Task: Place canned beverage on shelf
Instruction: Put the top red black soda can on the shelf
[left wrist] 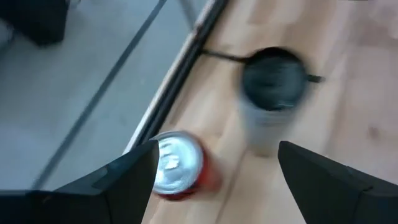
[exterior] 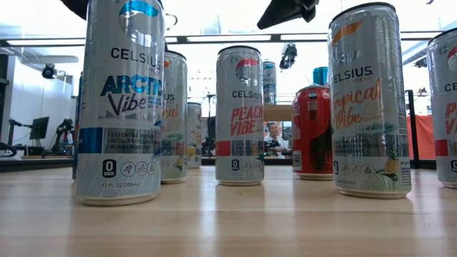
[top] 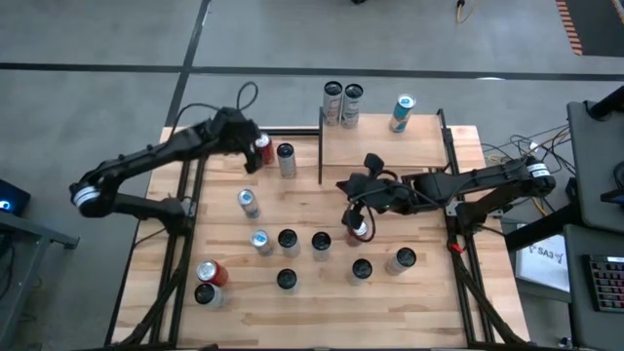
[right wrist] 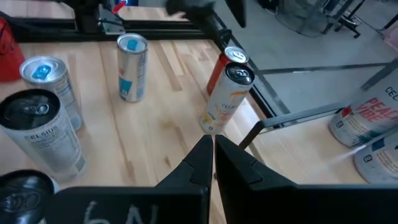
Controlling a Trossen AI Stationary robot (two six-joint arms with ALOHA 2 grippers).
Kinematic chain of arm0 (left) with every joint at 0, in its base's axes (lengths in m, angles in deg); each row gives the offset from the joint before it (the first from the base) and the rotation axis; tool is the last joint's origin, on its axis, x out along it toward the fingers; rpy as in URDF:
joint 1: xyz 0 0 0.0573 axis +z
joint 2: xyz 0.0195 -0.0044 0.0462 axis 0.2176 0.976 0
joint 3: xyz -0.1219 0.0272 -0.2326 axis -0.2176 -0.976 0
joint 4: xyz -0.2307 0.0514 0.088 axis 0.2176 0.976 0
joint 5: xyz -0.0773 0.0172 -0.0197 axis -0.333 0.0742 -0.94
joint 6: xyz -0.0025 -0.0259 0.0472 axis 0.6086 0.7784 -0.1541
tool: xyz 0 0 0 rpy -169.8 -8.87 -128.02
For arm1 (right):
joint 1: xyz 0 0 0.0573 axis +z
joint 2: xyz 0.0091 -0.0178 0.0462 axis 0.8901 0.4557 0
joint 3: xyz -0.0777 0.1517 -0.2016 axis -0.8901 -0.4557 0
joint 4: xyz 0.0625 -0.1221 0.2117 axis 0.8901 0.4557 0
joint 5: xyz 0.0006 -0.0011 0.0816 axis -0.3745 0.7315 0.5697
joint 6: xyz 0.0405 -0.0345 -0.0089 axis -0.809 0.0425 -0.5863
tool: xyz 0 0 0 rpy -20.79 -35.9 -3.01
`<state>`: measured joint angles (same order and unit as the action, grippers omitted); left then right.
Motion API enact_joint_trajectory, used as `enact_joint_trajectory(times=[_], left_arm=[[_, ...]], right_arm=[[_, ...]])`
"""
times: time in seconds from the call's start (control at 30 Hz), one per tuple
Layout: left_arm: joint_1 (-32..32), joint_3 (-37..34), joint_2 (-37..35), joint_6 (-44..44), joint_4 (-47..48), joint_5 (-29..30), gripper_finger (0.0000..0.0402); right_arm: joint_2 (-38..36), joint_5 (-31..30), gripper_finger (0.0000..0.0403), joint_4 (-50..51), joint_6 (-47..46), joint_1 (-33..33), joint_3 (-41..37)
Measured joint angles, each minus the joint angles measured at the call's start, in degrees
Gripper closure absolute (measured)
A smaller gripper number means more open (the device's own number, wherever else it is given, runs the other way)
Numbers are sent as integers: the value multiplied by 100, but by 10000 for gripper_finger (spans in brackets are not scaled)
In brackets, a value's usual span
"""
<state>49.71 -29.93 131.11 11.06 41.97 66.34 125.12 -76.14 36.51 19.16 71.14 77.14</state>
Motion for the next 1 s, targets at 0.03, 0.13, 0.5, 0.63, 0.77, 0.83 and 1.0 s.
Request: enact_joint_trajectory(times=[0.03, 0.13, 0.5, 0.63, 0.77, 0.83, 1.0], left_arm=[[126, 62, 139, 38, 12, -12, 88], [371, 226, 534, -32, 3, -27, 88], [603, 343, 1228, -489, 32, -129, 88], [614, 360, 1409, -493, -30, -123, 88], [619, 386, 1570, -496, -148, -85, 88], [618, 389, 1616, -491, -217, -80, 88], [614, 372, 1592, -404, -168, -115, 88]], right_arm=[[16, 1, 394, 3, 7, 0, 0], [93, 5, 394, 4, 75, -2, -2], [135, 10, 394, 66, 73, -2, -44], [133, 10, 394, 64, 133, -2, -44], [130, 10, 394, 57, 93, -2, -44], [130, 10, 394, 55, 91, -2, -44], [135, 10, 394, 53, 60, -2, -45]])
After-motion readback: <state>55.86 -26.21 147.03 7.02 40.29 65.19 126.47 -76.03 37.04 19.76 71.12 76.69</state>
